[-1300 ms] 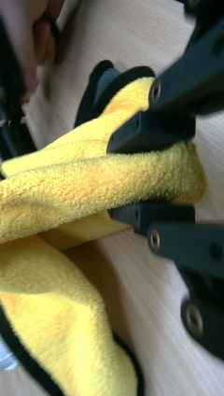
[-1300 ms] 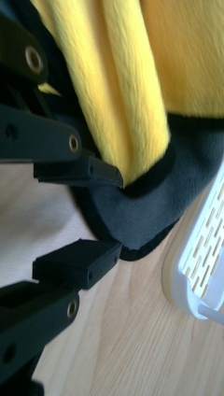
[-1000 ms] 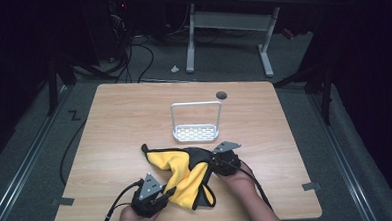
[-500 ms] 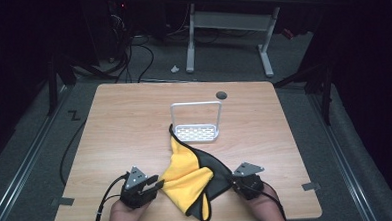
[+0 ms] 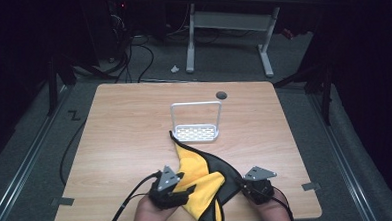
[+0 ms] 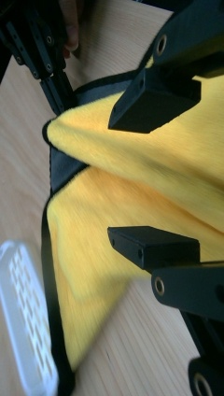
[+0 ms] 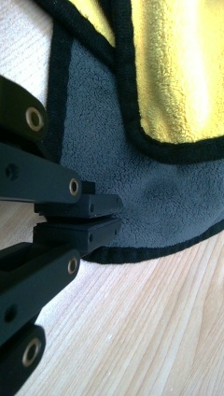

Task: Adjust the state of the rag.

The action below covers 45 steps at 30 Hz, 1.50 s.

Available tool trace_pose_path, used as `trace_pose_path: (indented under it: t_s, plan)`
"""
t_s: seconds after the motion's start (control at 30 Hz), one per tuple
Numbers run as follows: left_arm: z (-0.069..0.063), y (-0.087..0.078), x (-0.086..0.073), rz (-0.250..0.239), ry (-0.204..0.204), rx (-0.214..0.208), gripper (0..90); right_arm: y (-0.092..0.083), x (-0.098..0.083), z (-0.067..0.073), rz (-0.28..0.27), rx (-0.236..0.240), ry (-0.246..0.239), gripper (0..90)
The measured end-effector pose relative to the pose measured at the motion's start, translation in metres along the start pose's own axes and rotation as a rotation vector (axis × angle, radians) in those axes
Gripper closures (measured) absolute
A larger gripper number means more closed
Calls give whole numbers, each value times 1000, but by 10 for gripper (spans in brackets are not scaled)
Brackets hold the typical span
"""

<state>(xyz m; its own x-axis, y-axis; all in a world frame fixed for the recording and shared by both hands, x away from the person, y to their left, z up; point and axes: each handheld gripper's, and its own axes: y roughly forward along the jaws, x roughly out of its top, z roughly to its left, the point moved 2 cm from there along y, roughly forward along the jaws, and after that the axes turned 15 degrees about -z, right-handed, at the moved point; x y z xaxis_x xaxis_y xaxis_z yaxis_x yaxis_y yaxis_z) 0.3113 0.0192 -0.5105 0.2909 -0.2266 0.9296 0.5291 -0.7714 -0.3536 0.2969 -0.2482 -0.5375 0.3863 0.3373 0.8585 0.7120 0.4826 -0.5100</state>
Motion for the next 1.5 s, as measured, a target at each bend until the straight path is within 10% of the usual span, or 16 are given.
trace_pose_path:
  t_s: [0.1, 0.13, 0.27, 0.47, 0.63, 0.83, 1.03, 1.2, 1.5]
  plan:
    - [-4, 21, 1, 80, 22, -6, 458, 0, -1, -1, -3, 8, 4, 876]
    - [-7, 24, -1, 91, 51, -10, 679, 0, -1, -1, -6, 11, 4, 876]
    - [-4, 8, -2, 48, 58, 1, 843, -2, -2, -2, -5, 13, 9, 877]
    - [22, -55, -5, -77, -5, 86, 851, -4, -3, -3, -2, 5, 9, 877]
    - [35, -101, -33, -70, -52, 136, 849, -9, -4, 0, 2, 3, 11, 877]
    - [40, -120, -57, -18, -103, 146, 739, -7, -1, 14, 11, 17, -41, 876]
    - [66, -131, -50, -112, -182, 201, 535, -5, 0, 14, 12, 7, -48, 875]
    - [84, -111, -29, -131, -251, 180, 401, -7, -2, 7, 8, -6, -28, 873]
    - [4, -6, 7, 3, -76, -67, 360, -9, -3, 4, 6, -10, -18, 872]
